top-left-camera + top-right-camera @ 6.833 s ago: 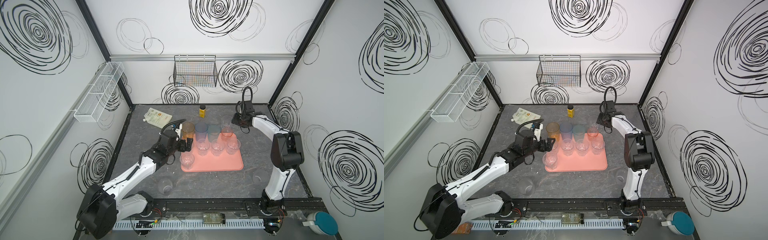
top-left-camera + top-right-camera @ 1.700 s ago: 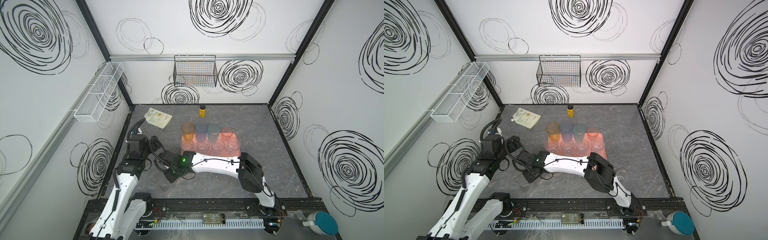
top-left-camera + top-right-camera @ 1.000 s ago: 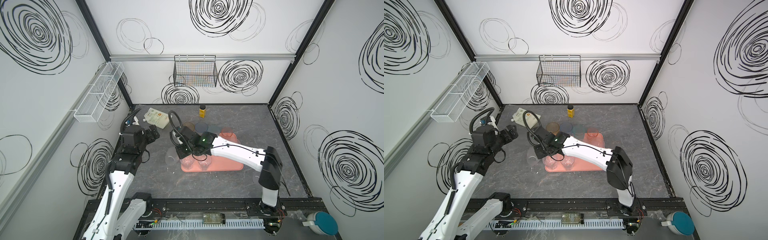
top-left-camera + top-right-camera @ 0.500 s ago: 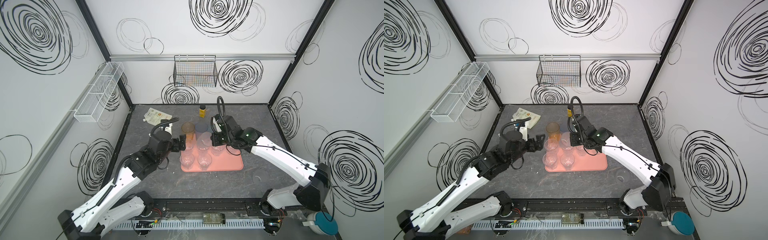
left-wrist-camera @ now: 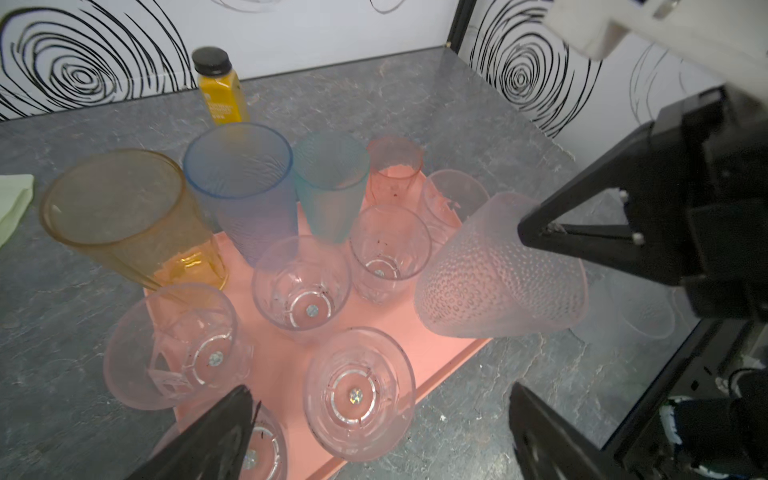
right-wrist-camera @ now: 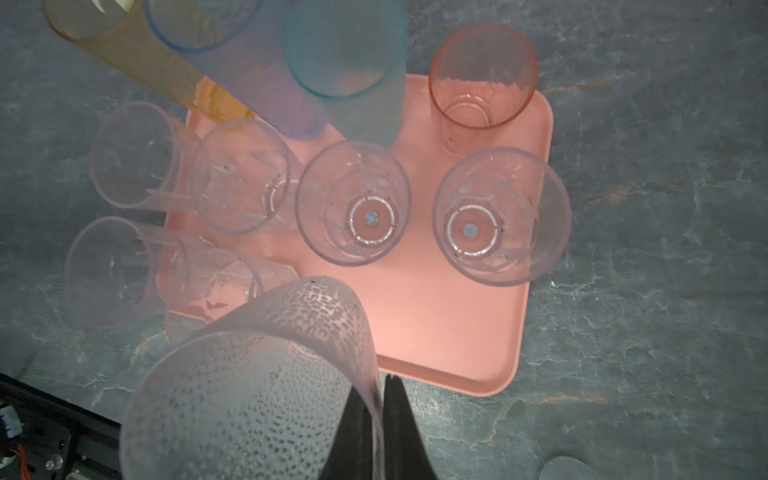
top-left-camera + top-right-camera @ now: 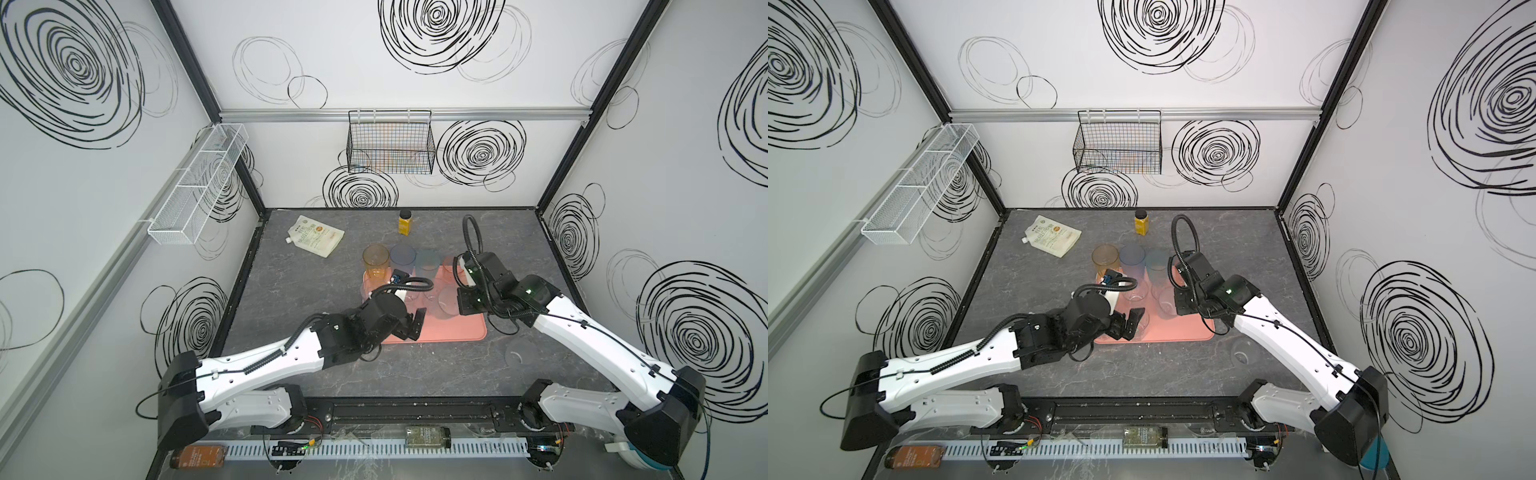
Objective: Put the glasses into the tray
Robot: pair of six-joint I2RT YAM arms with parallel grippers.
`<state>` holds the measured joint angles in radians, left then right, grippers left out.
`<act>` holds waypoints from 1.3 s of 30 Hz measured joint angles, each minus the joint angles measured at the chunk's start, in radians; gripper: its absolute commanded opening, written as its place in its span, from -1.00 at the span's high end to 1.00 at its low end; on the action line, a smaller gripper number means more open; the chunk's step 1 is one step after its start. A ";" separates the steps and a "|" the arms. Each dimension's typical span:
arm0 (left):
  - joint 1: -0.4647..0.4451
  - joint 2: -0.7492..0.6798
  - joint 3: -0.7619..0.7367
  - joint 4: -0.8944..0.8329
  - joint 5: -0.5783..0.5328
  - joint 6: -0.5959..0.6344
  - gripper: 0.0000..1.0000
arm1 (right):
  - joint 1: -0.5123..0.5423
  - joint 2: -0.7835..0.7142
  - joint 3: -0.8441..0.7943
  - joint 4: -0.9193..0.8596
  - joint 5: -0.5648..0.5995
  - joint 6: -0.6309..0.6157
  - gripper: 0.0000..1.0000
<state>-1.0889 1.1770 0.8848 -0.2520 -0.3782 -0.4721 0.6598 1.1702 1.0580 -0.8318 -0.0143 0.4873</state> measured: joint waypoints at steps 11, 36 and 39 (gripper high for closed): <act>0.001 0.042 -0.092 0.065 0.014 -0.019 -0.93 | 0.030 0.086 -0.047 0.011 0.050 0.011 1.00; 0.098 0.004 -0.178 0.146 0.090 -0.026 -0.92 | 0.126 0.274 -0.035 0.066 0.107 0.082 0.45; 0.098 -0.016 -0.178 0.145 0.088 -0.025 -0.94 | 0.116 0.262 -0.006 0.041 0.103 0.081 0.37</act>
<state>-0.9905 1.1610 0.7067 -0.1066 -0.2901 -0.4969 0.7757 1.4319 1.0523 -0.7910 0.0891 0.5682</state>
